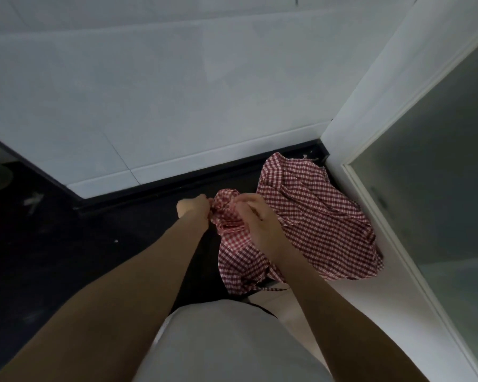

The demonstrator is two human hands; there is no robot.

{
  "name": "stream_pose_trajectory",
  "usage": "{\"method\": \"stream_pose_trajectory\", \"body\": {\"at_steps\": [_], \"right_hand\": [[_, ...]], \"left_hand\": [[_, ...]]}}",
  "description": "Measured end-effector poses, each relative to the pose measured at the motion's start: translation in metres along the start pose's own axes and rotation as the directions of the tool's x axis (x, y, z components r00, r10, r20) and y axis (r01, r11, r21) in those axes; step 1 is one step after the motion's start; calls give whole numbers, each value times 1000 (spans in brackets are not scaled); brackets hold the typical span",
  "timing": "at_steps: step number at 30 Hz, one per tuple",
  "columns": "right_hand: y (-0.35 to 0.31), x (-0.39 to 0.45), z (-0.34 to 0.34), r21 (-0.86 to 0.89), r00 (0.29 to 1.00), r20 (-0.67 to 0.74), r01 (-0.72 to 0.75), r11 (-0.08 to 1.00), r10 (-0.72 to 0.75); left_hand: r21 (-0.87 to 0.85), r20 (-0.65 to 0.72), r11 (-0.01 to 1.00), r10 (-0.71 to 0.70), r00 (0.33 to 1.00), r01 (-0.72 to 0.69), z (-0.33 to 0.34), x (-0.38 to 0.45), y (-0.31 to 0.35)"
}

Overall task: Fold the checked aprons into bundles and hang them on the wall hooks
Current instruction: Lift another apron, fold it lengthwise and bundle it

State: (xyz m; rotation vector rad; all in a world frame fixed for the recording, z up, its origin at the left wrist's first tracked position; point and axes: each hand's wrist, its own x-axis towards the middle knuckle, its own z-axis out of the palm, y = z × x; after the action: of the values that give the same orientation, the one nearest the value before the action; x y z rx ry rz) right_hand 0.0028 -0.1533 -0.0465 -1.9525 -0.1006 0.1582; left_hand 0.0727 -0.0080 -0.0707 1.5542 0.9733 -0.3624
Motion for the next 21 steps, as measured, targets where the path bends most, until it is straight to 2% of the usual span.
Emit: {"method": "stream_pose_trajectory", "body": {"at_steps": [1,3,4,6,7,9,10,11,13,15,18,21], "right_hand": [[-4,5,-2,-41,995,-84,-49,998,45],[-6,14,-9,-58,971,-198,-146,988,132],[-5,18,-13,-18,963,-218,-165,986,157],[-10,22,-19,-43,968,-217,-141,989,128],[-14,21,-20,-85,975,-200,-112,990,94],[-14,19,-19,-38,984,-162,-82,996,74],[-13,19,-18,107,984,-130,-110,988,123],[-11,20,-19,142,987,-74,-132,981,144],[-18,16,-20,40,997,-56,-48,998,50],[-20,14,-19,90,999,-32,-6,996,9],[-21,9,-16,221,994,47,-111,969,103],[-30,4,-8,332,991,113,-104,937,70]], "left_hand": [[-76,5,997,-23,1000,24,-1,2,-3],[-49,-19,988,145,989,-145,3,-9,-1],[-51,27,981,189,982,-187,6,-12,1],[-23,104,961,276,956,-275,10,-21,3],[13,116,953,301,947,-304,12,-24,4],[23,109,947,317,942,-321,14,-25,6],[4,77,952,306,949,-307,13,-23,7],[-1,26,958,287,958,-287,11,-25,10],[-63,-57,963,259,964,-262,9,-25,14],[-74,-87,963,253,964,-259,6,-29,15],[-119,-113,961,238,965,-251,5,-29,12],[-185,-147,958,195,970,-220,1,-26,15]]}}
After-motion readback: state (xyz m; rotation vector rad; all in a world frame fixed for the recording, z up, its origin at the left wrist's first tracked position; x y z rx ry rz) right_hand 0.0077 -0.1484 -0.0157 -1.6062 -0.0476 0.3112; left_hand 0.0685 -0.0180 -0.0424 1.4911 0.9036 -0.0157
